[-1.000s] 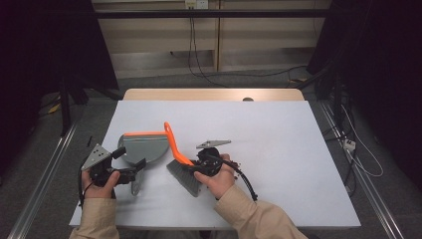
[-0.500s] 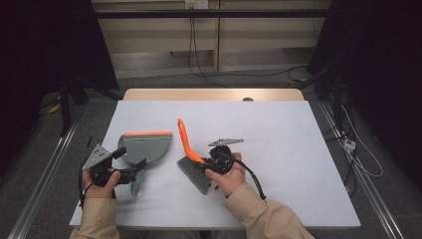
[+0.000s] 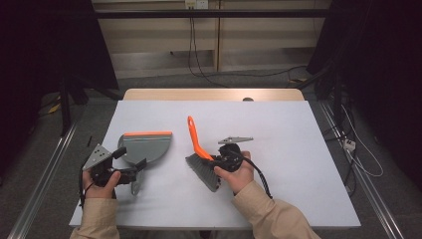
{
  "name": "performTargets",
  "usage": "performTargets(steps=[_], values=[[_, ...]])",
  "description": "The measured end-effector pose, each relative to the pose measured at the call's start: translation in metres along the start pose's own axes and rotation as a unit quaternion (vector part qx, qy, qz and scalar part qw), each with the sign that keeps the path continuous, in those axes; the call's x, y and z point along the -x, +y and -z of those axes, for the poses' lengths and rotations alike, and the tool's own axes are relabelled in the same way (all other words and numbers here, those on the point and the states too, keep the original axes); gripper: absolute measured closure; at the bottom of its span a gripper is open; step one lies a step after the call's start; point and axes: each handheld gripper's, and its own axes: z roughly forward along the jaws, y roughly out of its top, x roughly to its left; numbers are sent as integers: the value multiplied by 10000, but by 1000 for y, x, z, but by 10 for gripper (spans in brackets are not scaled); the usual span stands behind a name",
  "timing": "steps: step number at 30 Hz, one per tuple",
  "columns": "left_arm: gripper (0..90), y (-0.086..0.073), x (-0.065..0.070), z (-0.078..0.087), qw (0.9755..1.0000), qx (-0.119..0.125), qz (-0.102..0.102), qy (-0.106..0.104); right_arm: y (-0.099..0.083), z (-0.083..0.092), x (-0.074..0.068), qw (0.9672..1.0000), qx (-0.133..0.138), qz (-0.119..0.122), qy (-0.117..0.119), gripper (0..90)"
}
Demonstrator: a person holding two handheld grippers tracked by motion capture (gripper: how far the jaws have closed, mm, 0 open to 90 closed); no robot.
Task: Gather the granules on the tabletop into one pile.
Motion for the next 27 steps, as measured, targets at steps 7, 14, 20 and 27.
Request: performTargets(steps=[7,14,20,27], values=[[59,0,0,0,10000,-1,3,-6,0,5,6,10000,22,-8,-68,709],[59,0,0,-1,10000,-39,-38,1,0,10,13,9999,64,7,-119,709],[59,0,1,-2,10000,-40,-22,-15,2,12,14,9998,57,76,-163,709],[59,0,1,-2,10000,-45,-24,-13,3,13,17,9997,72,120,-201,710]])
